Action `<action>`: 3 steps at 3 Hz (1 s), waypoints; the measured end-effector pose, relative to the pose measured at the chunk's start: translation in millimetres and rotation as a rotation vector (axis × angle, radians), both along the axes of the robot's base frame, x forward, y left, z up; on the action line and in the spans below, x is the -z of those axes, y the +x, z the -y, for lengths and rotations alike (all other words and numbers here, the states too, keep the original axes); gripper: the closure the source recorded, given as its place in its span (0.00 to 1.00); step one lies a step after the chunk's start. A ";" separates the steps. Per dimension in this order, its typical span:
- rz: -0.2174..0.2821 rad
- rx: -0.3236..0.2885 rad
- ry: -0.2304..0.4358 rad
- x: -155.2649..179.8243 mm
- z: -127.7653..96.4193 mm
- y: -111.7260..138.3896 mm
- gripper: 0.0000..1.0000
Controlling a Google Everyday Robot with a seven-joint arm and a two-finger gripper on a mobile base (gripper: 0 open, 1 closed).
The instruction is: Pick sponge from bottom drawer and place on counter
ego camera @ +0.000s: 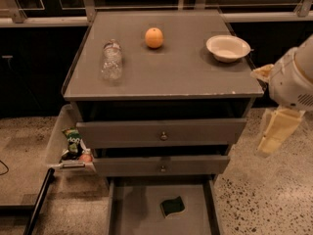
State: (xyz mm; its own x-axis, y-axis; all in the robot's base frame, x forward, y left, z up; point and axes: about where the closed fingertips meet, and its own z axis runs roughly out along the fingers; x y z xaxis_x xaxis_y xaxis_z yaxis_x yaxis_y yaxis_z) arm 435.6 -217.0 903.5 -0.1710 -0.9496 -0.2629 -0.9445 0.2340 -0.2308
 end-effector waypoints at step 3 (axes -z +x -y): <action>0.067 -0.133 0.197 167.1 9.4 27.8 0.00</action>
Offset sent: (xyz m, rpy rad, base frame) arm 0.0363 -0.0103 -0.1720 0.2344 -0.1675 0.1865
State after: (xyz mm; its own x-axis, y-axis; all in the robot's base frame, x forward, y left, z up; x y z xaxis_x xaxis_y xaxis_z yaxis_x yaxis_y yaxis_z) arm 463.3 -226.4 736.5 -0.0234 -0.8918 -0.4517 -0.9541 0.1549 -0.2563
